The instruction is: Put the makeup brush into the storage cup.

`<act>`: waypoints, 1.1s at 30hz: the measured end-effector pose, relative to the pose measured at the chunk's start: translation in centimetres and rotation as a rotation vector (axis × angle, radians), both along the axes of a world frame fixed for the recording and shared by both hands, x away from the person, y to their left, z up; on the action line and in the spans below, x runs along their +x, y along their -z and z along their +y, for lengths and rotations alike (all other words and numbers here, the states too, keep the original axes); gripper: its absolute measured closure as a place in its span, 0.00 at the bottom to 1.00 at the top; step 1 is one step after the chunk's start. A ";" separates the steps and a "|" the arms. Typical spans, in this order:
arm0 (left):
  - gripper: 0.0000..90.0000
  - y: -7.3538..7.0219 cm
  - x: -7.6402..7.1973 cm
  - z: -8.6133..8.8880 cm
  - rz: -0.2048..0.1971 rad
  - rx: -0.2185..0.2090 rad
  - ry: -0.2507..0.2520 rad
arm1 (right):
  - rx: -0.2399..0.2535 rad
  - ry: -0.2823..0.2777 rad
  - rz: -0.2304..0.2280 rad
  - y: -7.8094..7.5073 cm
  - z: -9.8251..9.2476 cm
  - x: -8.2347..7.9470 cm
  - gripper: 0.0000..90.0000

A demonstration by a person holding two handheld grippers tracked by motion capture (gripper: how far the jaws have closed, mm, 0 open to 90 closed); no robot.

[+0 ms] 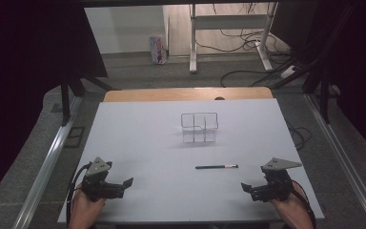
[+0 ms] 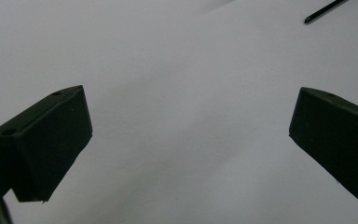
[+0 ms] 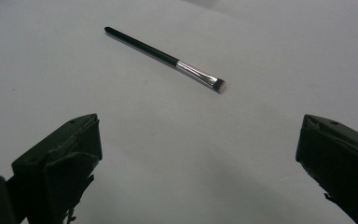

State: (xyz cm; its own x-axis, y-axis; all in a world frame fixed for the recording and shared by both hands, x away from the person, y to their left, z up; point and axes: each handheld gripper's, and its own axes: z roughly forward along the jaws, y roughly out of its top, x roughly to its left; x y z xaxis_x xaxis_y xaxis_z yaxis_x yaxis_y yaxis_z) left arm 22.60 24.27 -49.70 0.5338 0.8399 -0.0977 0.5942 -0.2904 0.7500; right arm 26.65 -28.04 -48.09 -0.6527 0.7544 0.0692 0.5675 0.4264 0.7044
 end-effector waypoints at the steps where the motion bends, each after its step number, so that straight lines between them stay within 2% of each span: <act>1: 0.00 0.0 0.0 0.0 -0.002 -0.001 0.001 | 0.003 -0.003 0.005 0.0 0.1 0.0 0.00; 8: 0.00 -0.1 -0.1 0.2 -0.001 -0.030 0.005 | -0.019 -0.013 0.027 0.2 0.4 0.1 0.00; 13: 0.00 0.0 -0.1 0.1 0.005 -0.015 0.008 | -0.031 -0.009 0.026 0.3 0.4 0.1 0.00; 22: 0.00 -0.1 -0.1 0.1 0.020 0.000 0.000 | -0.015 -0.007 0.022 0.0 0.6 0.2 0.00; 33: 0.00 -0.1 -0.1 0.3 0.028 0.001 -0.019 | -0.055 -0.008 0.011 -0.3 0.7 0.7 0.01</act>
State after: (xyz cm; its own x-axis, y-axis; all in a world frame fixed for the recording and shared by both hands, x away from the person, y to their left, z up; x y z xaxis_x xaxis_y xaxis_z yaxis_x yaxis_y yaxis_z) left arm 22.49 24.54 -49.62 0.5148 0.8500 -0.1117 0.6202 -0.2793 0.7330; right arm 27.33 -27.38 -47.76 -0.6583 0.7520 0.0345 0.5713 0.4692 0.6734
